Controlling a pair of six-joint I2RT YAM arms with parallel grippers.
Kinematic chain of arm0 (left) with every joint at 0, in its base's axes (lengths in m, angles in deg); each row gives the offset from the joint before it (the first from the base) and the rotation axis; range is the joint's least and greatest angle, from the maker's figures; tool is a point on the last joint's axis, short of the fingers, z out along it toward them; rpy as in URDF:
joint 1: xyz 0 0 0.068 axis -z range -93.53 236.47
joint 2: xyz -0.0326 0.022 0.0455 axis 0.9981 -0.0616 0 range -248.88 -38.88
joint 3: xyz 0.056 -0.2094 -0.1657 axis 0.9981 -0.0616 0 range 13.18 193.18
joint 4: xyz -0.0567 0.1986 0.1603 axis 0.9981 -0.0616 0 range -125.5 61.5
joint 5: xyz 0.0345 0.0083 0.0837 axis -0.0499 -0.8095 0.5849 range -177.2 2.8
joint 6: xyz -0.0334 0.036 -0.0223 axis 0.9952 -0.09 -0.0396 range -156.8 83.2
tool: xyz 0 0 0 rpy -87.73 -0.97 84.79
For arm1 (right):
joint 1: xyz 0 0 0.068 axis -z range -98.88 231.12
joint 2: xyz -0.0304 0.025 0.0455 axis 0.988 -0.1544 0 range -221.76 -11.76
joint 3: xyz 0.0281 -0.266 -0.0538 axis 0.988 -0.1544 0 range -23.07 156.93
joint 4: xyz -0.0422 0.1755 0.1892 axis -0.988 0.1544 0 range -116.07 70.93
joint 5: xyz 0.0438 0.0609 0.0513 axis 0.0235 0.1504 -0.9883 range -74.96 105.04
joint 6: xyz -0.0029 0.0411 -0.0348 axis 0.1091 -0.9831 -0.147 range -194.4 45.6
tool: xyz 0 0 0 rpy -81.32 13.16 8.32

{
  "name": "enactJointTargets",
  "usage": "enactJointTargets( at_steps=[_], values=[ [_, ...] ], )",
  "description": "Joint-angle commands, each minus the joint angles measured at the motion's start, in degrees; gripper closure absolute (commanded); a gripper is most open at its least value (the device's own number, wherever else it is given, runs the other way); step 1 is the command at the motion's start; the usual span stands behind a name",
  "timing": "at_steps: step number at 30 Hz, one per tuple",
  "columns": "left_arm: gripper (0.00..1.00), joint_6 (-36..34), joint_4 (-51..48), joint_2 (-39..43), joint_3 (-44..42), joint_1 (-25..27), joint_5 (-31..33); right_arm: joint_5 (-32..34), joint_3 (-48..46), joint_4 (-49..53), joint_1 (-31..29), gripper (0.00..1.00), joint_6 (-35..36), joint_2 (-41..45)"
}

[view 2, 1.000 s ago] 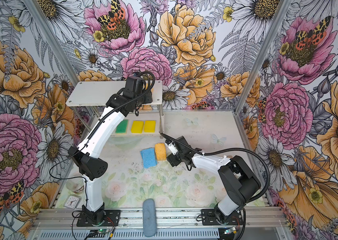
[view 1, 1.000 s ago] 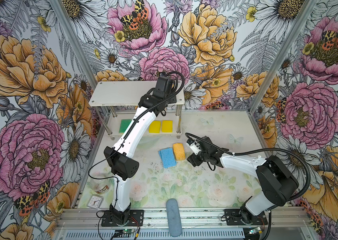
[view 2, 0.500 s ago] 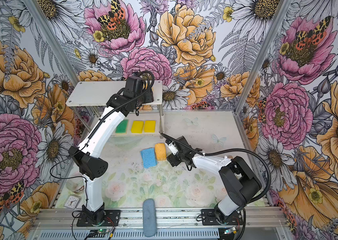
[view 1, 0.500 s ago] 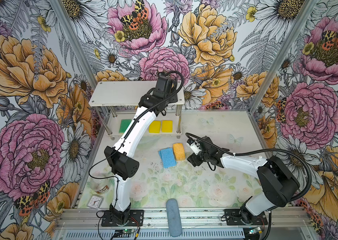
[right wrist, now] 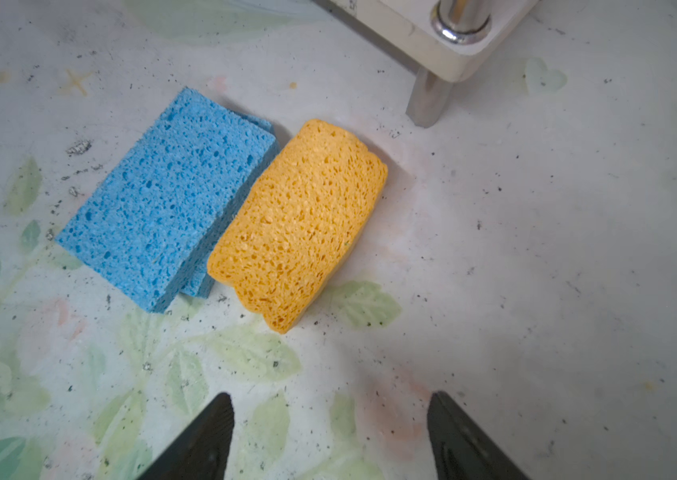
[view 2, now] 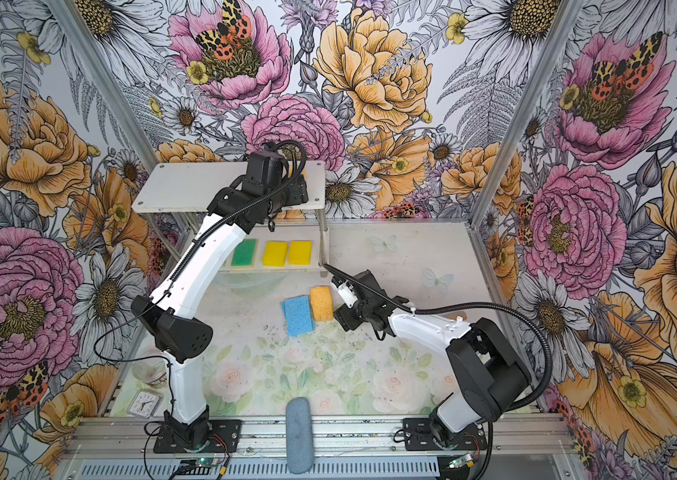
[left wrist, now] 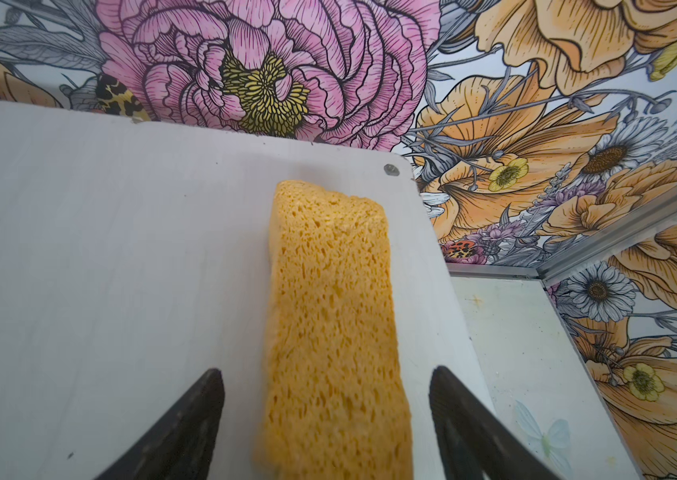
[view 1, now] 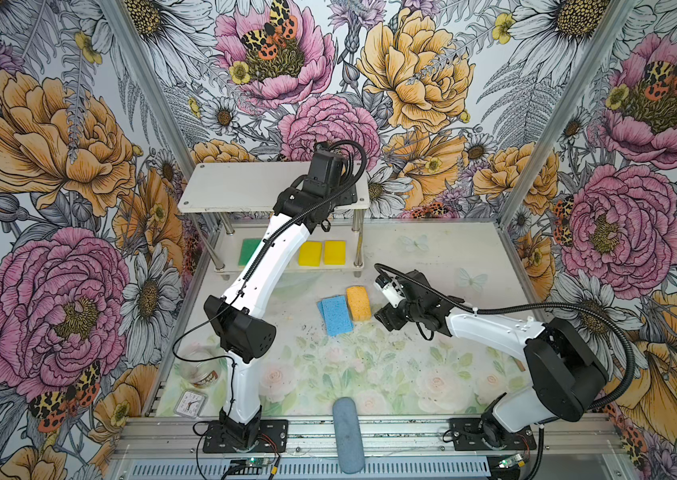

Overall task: Place and organize the cleaning sponges onto the shelf
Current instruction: 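Release the sponge and lower the left gripper toward the table sponges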

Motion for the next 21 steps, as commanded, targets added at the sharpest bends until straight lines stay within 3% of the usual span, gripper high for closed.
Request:
enactJointTargets(
  at_steps=[1, 7, 15, 19, 21],
  values=[
    [0.14, -3.1, 0.2, 6.3, -2.8, 2.1, 1.3, -2.6, 3.3, -0.9, 0.3, 0.24, -1.0, 2.0],
    [0.01, -3.5, 2.1, 18.7, -18.8, 6.0, 5.5, -6.6, 6.3, -0.8, 0.8, 0.23, -3.1, 1.1],
    [0.01, 10.1, 12.0, 37.4, -52.6, 6.1, 4.8, -9.2, 7.8, -0.7, 2.9, 0.22, -5.0, 0.3],
    [0.01, 15.4, 13.1, 42.9, -62.4, 5.9, 4.4, -12.3, 8.8, -0.8, 4.1, 0.22, -7.1, -1.3],
    [0.01, 17.5, 13.4, 44.4, -65.9, 5.9, 3.1, -10.0, 9.3, -0.8, 4.1, 0.22, -8.0, -2.3]
  ],
)
